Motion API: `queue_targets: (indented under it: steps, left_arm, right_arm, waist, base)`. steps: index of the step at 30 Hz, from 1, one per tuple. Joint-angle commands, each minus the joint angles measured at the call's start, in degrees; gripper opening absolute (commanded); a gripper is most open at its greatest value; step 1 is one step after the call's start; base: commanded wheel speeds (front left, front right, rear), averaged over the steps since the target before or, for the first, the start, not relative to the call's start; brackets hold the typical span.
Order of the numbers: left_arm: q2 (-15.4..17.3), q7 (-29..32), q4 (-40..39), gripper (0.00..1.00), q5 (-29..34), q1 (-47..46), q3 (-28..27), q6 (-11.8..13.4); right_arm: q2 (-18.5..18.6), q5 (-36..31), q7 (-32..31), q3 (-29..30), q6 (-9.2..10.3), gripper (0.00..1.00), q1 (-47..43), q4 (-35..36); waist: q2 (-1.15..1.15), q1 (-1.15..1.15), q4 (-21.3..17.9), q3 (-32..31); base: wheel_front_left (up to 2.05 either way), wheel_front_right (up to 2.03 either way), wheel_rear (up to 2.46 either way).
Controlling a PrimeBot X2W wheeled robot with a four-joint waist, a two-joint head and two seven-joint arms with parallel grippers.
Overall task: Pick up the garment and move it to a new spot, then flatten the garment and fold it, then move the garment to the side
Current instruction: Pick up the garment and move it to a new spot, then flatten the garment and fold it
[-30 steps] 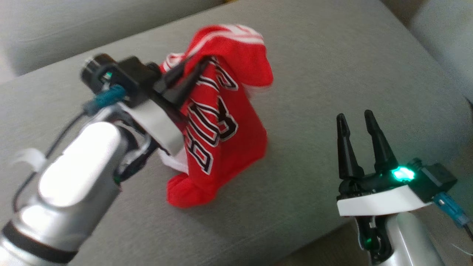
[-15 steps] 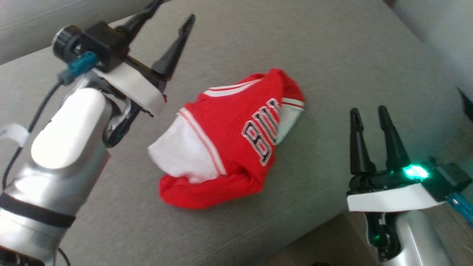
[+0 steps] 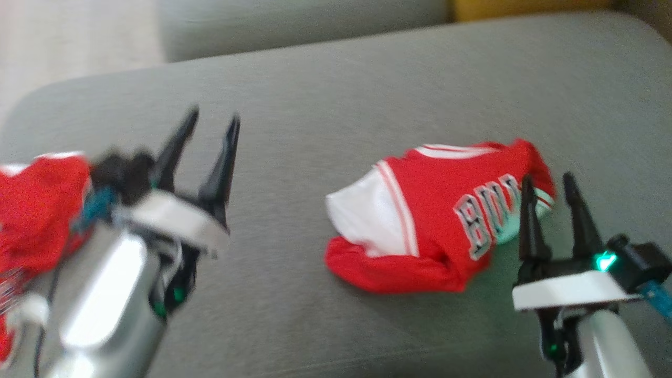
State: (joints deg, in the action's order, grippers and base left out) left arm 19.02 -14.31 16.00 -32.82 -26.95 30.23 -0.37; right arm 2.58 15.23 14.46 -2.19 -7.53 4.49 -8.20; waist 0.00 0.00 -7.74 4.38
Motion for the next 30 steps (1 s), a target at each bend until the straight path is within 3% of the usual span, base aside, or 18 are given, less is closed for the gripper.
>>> queue_targets:
  steps: [1, 7, 10, 23, 30]
  left_arm:
    - [0.8, -0.7, -3.3, 1.0, -0.2, 1.2, -3.8, 1.3]
    - [-2.0, -0.7, -9.8, 1.0, 3.5, 16.1, -8.2, 6.6]
    - [-4.7, -0.7, -12.7, 1.0, 5.6, 21.5, -11.5, 7.7]
    - [-11.6, -0.7, -15.3, 1.0, 13.7, 26.8, -17.4, 1.4]
    - [-13.9, -0.7, -14.1, 1.0, 15.0, 26.4, -18.0, -1.6]
  right_arm:
    - [0.3, -0.9, 0.5, -1.6, 0.04, 1.0, 0.0, 0.5]
    - [0.3, -2.3, 0.5, -1.9, 0.04, 1.0, -0.6, -2.6]
    - [0.3, -2.6, 0.5, -1.9, 0.04, 1.0, -1.0, -3.2]
    - [0.3, -3.3, 0.3, -3.3, 0.04, 1.0, -1.5, -4.2]
    - [0.3, -8.6, -7.6, -10.6, 0.04, 1.0, 3.2, -5.0]
  waist:
    - [0.0, 0.0, 7.1, -4.6]
    - [0.0, 0.0, 10.6, -5.9]
    - [0.0, 0.0, 11.3, -6.1]
    - [0.0, 0.0, 12.2, -6.0]
    - [0.0, 0.0, 14.5, -3.6]
  base:
    - [0.0, 0.0, 0.0]
    - [0.0, 0.0, 0.0]
    - [0.0, 0.0, 0.0]
    - [0.0, 0.0, 0.0]
    - [0.0, 0.0, 0.0]
